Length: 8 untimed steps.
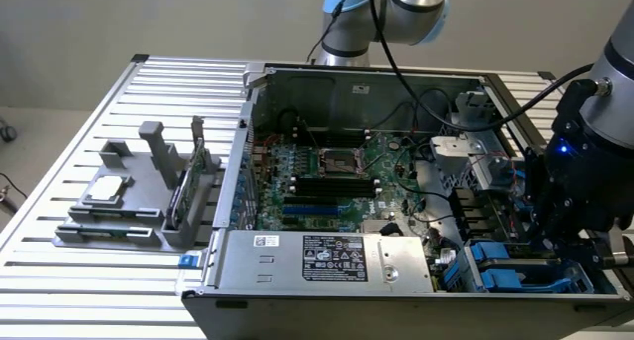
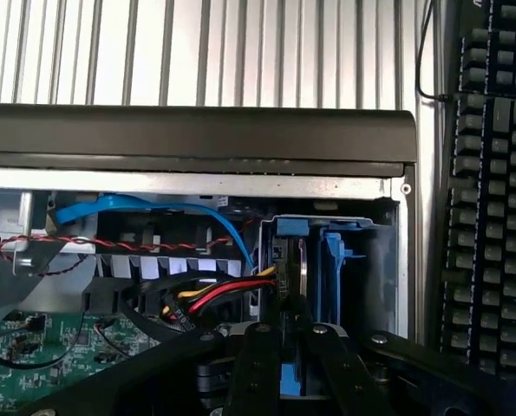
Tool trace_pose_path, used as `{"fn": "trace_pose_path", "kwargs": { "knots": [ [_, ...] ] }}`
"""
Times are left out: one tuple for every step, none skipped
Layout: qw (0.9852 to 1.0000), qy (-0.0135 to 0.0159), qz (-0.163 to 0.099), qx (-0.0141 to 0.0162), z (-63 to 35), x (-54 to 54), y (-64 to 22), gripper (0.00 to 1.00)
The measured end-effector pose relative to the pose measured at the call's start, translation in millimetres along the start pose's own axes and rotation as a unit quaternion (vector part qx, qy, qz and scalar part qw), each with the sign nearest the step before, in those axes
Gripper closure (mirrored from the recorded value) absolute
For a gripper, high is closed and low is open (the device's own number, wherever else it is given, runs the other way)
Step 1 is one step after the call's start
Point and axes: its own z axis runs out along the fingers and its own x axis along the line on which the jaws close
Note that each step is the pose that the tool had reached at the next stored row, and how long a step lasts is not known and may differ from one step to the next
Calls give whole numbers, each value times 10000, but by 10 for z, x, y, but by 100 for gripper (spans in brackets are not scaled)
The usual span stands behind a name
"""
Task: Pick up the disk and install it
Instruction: 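Insert the first disk wire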
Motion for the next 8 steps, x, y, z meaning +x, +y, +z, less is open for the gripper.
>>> {"fn": "trace_pose_path", "kwargs": {
  "knots": [
    [10000,-8,44,-1,1,0,0,84],
    [10000,-17,86,-2,2,1,0,84],
    [9999,-26,125,-4,3,3,-1,84],
    [9999,-34,163,-5,6,5,-1,84],
    [9998,-40,198,-6,10,8,-2,84],
    [9997,-44,227,-6,16,9,-3,84],
    [9997,-49,252,-7,22,11,-4,84],
    [9996,-54,277,-8,28,12,-4,84]
  ]
}}
